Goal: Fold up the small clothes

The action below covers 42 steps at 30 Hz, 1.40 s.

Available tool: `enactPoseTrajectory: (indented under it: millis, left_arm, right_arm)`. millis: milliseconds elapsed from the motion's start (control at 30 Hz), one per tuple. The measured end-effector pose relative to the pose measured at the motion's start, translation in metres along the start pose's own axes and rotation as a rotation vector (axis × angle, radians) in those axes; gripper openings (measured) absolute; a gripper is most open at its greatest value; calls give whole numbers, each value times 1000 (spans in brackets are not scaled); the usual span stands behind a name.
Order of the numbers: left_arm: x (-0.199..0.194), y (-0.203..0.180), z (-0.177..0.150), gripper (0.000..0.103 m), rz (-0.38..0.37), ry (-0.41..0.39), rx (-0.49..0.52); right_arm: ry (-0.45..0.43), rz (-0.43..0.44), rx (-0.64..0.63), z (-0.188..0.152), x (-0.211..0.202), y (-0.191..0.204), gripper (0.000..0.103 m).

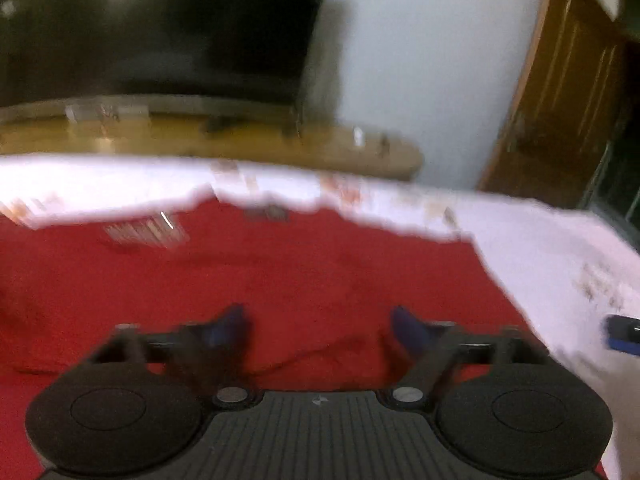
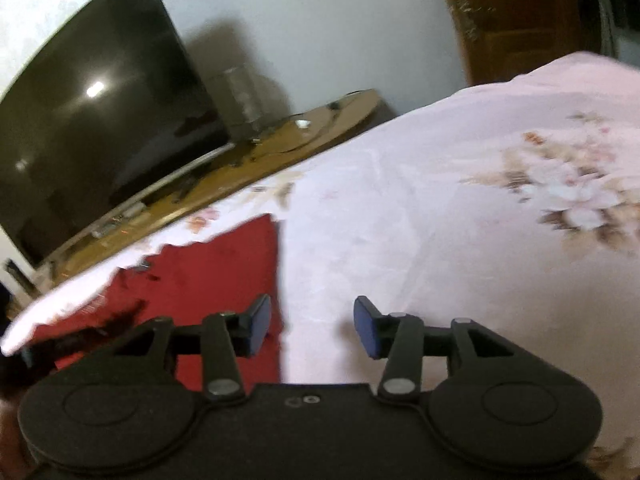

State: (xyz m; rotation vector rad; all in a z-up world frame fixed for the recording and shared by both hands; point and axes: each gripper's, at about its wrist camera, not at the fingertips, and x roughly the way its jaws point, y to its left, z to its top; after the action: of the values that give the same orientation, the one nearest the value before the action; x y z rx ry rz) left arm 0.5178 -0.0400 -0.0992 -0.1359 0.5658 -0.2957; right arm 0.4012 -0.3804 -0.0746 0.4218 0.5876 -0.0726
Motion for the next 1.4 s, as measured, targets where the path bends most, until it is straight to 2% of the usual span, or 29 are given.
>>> enactPoseTrajectory:
  millis: [67, 100, 133, 167, 233, 333, 400, 500, 567, 600, 633, 667, 700, 733, 900, 1067, 1167, 1267, 1400]
  left_arm:
    - [-32, 20, -1, 82, 28, -34, 28]
    - [-45, 32, -4, 81, 68, -55, 20]
    - [-60, 50, -7, 77, 118, -71, 4]
    - [-69, 68, -9, 65, 168, -63, -13]
    - [-83, 113, -17, 56, 263, -20, -95]
    - [-92, 163, -29, 56, 339, 25, -210]
    - [-93, 183, -35, 56, 345, 49, -257]
    - [-86, 201, -46, 56, 314, 64, -287]
    - [-75, 200, -43, 56, 300, 62, -280]
    - [-73, 200, -42, 56, 293, 62, -273]
    - [-68, 202, -43, 56, 292, 66, -267]
    - [-61, 206, -45, 56, 290, 76, -254]
    - [-60, 203, -45, 52, 294, 81, -232]
    - [-58, 200, -43, 40, 314, 87, -195]
    - [-52, 198, -35, 6, 268, 101, -147]
    - [-50, 191, -34, 5, 267, 97, -106]
    - [-50, 191, -33, 5, 262, 101, -102]
    - [-49, 192, -30, 5, 261, 115, -98]
    - [-49, 190, -29, 5, 266, 123, -84]
  right_arm:
    - [21, 73, 27, 1, 10, 15, 48]
    - [34, 118, 42, 1, 17, 24, 48]
    - [49, 163, 55, 0, 24, 35, 48]
    - [72, 212, 68, -2, 34, 48, 47]
    - [123, 278, 88, -8, 52, 70, 47]
    - [197, 336, 107, -20, 81, 103, 46]
    - [243, 363, 138, -26, 97, 117, 46]
    - [312, 351, 182, -36, 122, 131, 44]
    - [315, 341, 185, -38, 131, 140, 40]
    - [309, 339, 179, -39, 132, 143, 30]
    - [300, 334, 167, -39, 134, 148, 24]
    - [293, 328, 151, -38, 136, 153, 12]
    - [285, 320, 135, -38, 137, 155, 6]
    - [269, 308, 111, -35, 137, 156, 6]
    - [124, 275, -50, -16, 101, 159, 5]
    - [14, 187, -136, 4, 65, 125, 5]
    - [63, 124, -127, 4, 71, 94, 5]
    - [101, 118, -144, -3, 79, 85, 5]
    - [65, 124, -161, -5, 73, 90, 5]
